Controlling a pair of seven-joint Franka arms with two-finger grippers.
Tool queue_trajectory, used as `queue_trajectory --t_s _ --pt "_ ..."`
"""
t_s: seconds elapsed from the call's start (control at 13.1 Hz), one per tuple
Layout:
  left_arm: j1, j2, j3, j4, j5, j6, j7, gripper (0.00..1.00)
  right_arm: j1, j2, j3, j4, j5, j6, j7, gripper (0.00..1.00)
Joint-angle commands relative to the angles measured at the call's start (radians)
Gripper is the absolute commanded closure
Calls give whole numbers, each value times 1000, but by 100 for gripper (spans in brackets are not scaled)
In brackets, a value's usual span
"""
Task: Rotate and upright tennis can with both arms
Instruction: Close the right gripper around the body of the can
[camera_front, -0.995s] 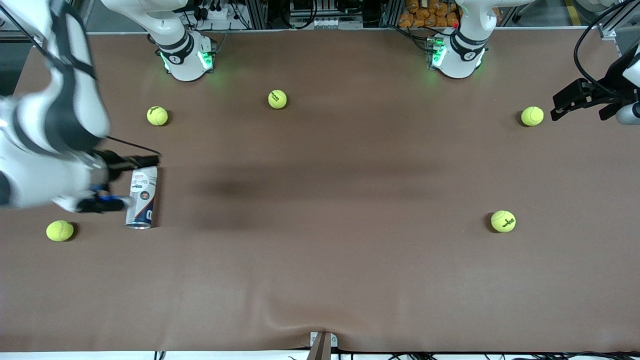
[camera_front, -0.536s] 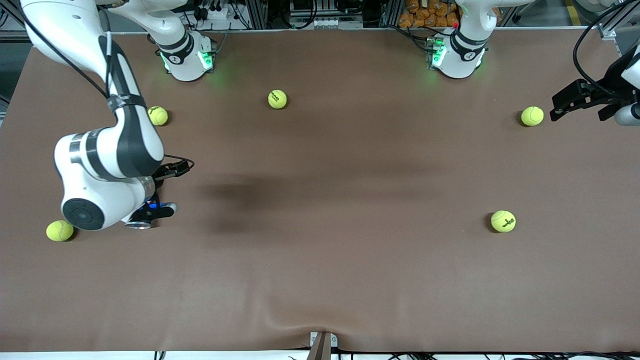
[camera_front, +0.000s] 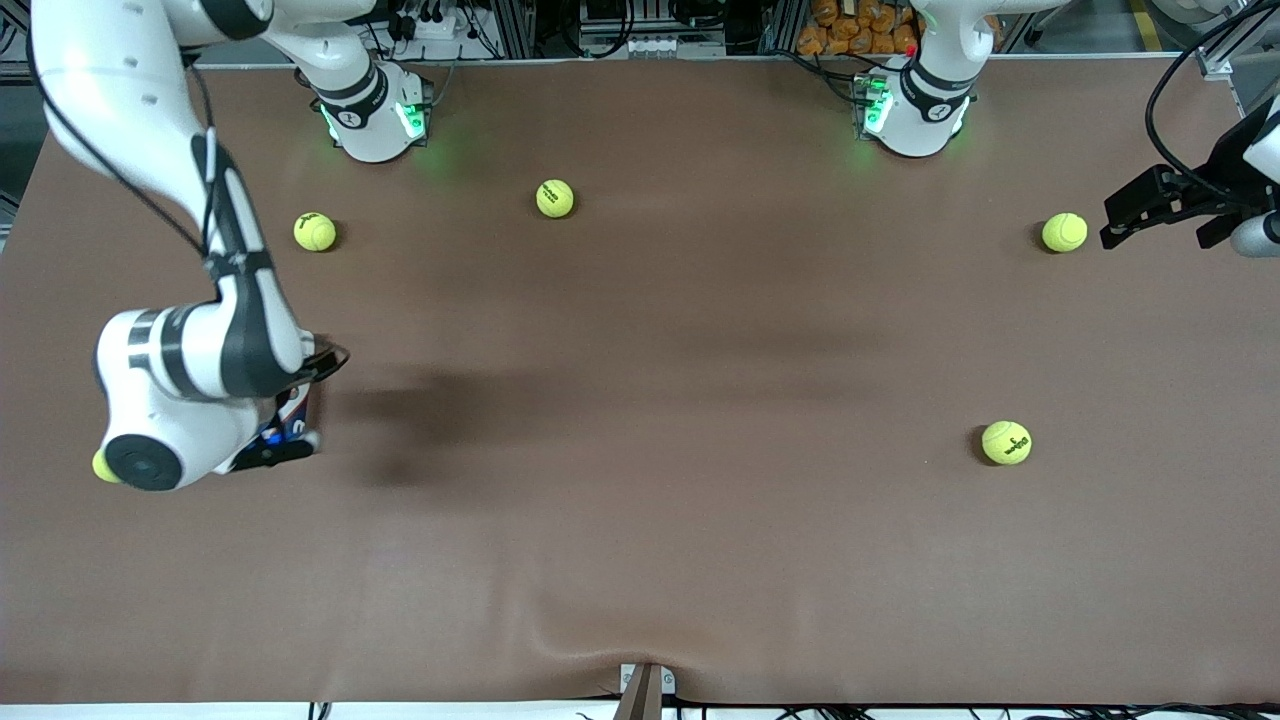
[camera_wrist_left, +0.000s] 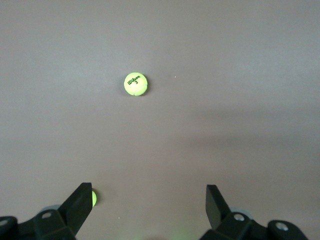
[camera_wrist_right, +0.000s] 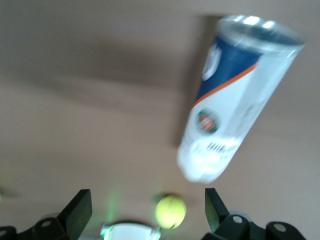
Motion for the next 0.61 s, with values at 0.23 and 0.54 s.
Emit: queue_trajectory --t_s 0.23,0.54 --pt "12 2 -5 -5 -11 13 18 0 -78 43 13 -70 -30 155 -106 0" --pt "12 4 -5 -7 -11 19 18 0 -103 77 13 -72 -57 222 -168 0"
